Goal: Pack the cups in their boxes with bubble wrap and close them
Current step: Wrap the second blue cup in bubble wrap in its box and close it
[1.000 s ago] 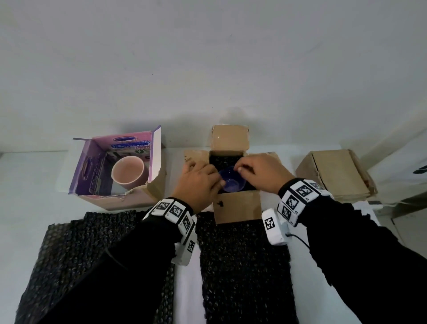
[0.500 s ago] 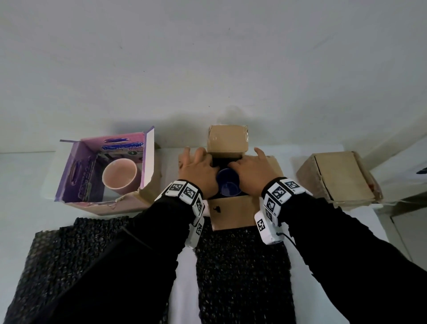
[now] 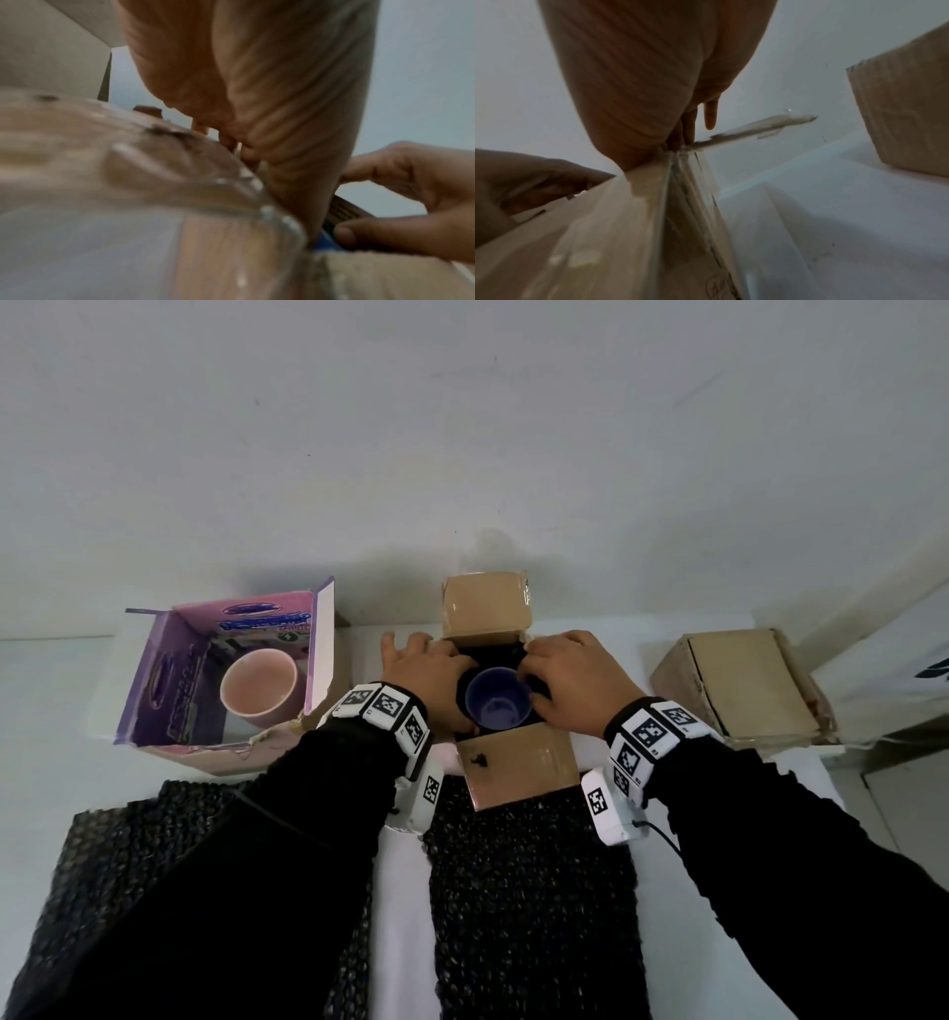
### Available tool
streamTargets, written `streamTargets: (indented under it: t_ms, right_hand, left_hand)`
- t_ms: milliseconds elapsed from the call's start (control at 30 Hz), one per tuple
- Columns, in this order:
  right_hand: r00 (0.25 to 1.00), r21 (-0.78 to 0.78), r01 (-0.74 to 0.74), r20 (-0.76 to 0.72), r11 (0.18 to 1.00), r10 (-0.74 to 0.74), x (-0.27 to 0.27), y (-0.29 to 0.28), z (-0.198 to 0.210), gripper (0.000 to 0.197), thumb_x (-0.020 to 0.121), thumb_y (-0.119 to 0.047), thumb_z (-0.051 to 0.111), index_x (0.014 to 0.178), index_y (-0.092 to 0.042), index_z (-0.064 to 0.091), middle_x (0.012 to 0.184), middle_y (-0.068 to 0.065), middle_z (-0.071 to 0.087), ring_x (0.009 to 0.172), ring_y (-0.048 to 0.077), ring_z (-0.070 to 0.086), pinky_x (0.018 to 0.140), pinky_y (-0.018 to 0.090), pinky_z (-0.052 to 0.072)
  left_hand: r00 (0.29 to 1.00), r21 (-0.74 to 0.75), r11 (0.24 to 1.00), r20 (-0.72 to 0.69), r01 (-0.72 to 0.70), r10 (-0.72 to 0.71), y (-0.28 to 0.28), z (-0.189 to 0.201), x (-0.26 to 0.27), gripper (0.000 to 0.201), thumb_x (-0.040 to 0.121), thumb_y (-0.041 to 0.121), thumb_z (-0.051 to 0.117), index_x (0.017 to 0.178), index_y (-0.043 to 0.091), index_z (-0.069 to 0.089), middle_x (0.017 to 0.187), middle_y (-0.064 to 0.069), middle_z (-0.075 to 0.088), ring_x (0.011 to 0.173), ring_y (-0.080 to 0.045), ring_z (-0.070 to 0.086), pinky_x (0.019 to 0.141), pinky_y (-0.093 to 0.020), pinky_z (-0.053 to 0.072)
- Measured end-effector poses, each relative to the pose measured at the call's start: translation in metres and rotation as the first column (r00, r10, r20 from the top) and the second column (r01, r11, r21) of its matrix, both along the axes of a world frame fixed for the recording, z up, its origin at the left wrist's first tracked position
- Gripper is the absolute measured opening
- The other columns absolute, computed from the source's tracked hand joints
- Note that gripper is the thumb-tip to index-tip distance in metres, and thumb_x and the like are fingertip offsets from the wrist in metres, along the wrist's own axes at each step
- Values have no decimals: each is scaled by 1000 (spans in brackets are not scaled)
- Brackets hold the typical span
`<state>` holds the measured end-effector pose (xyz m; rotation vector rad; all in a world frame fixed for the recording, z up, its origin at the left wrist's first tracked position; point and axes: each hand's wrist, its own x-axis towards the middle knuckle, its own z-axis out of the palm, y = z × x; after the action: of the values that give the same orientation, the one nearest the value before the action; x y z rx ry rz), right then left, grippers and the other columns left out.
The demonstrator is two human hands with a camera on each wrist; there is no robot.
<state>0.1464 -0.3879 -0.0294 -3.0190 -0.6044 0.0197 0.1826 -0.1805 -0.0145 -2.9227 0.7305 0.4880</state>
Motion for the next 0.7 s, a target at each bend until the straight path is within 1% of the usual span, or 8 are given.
streamTargets:
  t_ms: [100, 200, 300, 367, 467, 567, 633, 700]
  right_hand:
    - [1000, -18, 14, -20, 1000, -14, -4, -1, 1, 25, 80, -34, 55, 101, -26, 66, 120, -3, 62, 116, 17, 53, 98, 37, 31]
    - [999, -3, 40, -19, 999, -40, -11, -1, -1, 28, 84, -33, 54, 109, -25, 63, 132, 0, 57, 129, 16, 43, 102, 42, 30]
    - [999, 6, 51, -8, 999, -51, -14, 1, -3, 28, 86, -31, 52, 112, -23, 61, 133, 0, 56, 133, 16, 39, 102, 44, 30]
    - [999, 12, 45, -17, 999, -45, -15, 3, -2, 26, 87, -29, 52, 109, -22, 62, 128, 0, 58, 132, 17, 39, 101, 42, 29]
    - [998, 97, 60, 28, 993, -63, -23, 3, -1, 20, 86, -26, 52, 101, -22, 64, 109, -2, 63, 119, 20, 48, 94, 39, 32]
    - [982, 287, 102, 122, 953, -142, -44, -5, -3, 17, 84, -22, 56, 100, -22, 64, 101, -3, 66, 101, 21, 53, 87, 37, 38]
    - [966, 430, 157, 122, 889, -229, -61, -13, -5, 18, 86, -20, 58, 103, -20, 63, 101, -2, 65, 95, 19, 55, 82, 36, 44]
    - [937, 555, 244, 76, 795, -341, -77, -21, -11, 16, 87, -18, 59, 103, -18, 60, 99, 0, 62, 91, 16, 55, 77, 34, 48]
  left_hand:
    - [999, 43, 999, -30, -13, 14, -9, 3, 3, 78, 55, 71, 65, 126, 43, 49, 128, 2, 50, 128, -31, 32, 105, -69, 5]
    - [1000, 70, 998, -4, 5, -4, -13, 3, 1, 62, 59, 70, 62, 114, 42, 56, 121, 5, 54, 129, -32, 31, 104, -71, 4]
    - [999, 52, 999, 30, 15, -17, -10, 1, -4, 54, 64, 71, 58, 112, 44, 58, 124, 10, 56, 136, -34, 23, 103, -71, -2]
    - [997, 39, 999, 76, 10, -13, -6, 4, -9, 51, 67, 66, 62, 114, 44, 58, 126, 12, 57, 139, -32, 20, 104, -69, -4]
    - [985, -19, 1000, 173, -3, 6, 0, 10, -23, 48, 74, 56, 66, 119, 42, 58, 129, 12, 56, 138, -26, 25, 110, -61, 2]
    - [958, -174, 984, 278, -24, 73, 5, 6, -47, 33, 84, 50, 57, 115, 39, 61, 123, 13, 59, 130, -19, 36, 109, -49, 17]
    - [951, -347, 936, 267, -59, 159, 6, -2, -66, 30, 87, 51, 54, 111, 36, 63, 118, 14, 61, 124, -17, 40, 102, -41, 26]
    - [951, -467, 882, 235, -70, 200, 4, -9, -83, 28, 86, 49, 55, 106, 34, 66, 114, 12, 62, 118, -19, 45, 96, -38, 31]
